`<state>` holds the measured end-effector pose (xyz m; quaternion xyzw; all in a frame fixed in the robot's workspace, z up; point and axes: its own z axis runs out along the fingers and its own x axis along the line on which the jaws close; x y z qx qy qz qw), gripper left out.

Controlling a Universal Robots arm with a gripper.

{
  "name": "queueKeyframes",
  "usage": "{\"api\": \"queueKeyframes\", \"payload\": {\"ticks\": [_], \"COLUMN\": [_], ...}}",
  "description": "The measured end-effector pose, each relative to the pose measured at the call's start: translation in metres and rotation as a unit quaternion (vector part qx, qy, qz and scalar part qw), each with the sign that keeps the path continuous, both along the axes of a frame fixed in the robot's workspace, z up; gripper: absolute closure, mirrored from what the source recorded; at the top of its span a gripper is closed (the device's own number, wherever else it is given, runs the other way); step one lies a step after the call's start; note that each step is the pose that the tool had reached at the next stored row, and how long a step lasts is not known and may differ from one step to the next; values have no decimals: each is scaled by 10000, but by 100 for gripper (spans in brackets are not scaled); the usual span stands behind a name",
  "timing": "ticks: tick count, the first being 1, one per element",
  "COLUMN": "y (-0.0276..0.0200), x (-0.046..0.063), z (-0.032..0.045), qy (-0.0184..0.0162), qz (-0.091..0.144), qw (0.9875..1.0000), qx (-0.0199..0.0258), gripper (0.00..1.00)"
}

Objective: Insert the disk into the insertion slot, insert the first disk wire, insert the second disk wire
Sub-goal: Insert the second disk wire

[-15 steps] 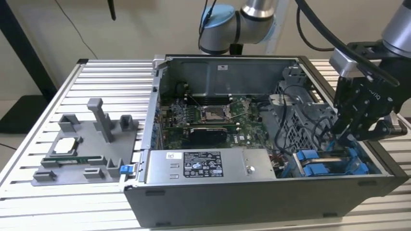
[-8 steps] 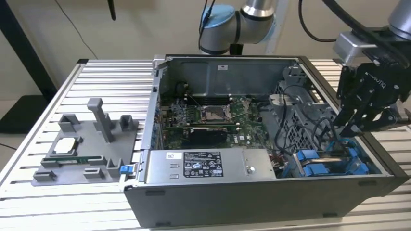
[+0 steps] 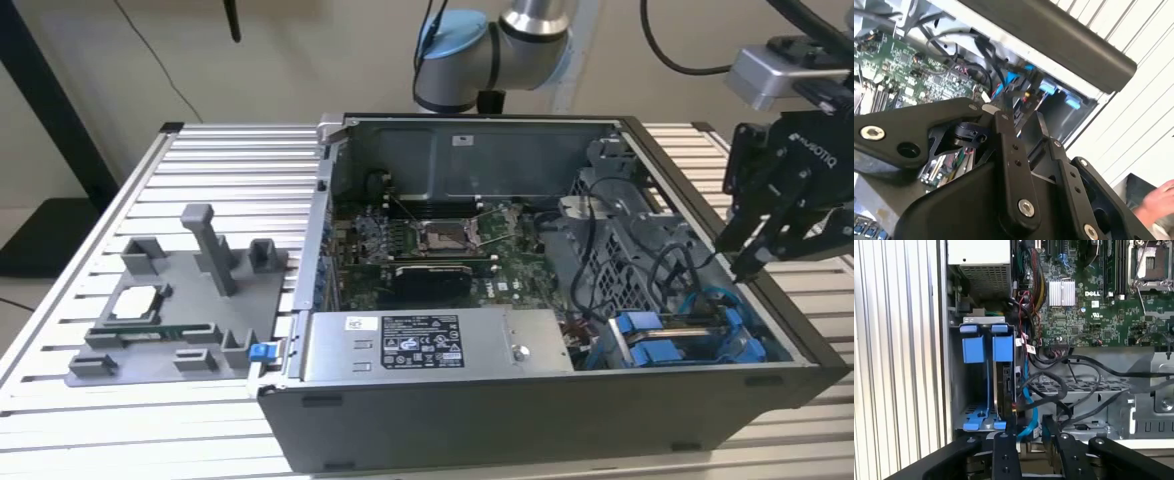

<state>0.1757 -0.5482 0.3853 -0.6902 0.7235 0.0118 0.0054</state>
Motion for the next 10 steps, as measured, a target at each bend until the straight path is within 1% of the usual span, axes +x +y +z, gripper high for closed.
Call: {"api": "queueKeyframes", "payload": {"ticks": [3, 5, 8, 10], "y": [-5, -23, -63, -88], "x": [119, 172, 232, 250], "z": [-3, -14, -44, -70], "qy": [3, 5, 6, 6], "qz": [0, 0, 0, 0], "qw": [10000, 10000, 10000, 9999], "qx": [15, 27, 74, 108], "gripper": [0, 0, 0, 0]}}
